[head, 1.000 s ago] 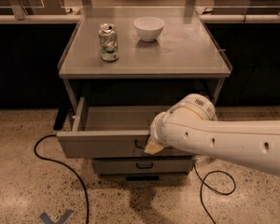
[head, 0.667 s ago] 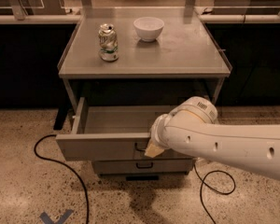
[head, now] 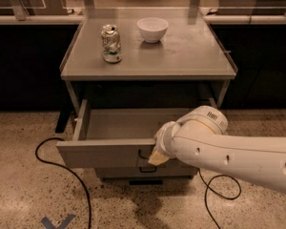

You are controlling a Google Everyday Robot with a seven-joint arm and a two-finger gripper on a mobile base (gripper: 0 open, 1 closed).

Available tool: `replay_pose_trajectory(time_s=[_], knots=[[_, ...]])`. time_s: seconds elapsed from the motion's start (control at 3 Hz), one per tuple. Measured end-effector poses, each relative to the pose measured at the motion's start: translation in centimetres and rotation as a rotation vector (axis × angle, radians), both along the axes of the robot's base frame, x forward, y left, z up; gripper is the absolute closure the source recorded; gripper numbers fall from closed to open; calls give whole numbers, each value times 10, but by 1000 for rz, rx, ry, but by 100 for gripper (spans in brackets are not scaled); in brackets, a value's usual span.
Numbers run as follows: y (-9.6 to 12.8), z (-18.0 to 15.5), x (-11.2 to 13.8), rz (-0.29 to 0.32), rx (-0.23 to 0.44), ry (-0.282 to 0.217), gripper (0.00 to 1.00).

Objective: Open top drawer

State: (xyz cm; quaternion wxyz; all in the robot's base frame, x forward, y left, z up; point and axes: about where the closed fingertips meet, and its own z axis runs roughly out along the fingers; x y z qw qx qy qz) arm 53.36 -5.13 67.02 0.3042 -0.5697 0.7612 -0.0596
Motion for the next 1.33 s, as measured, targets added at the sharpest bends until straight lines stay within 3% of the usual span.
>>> replay_pose_trajectory(time_s=[1.33], knots=[[-4,-1,-21,-38,40,15,100]])
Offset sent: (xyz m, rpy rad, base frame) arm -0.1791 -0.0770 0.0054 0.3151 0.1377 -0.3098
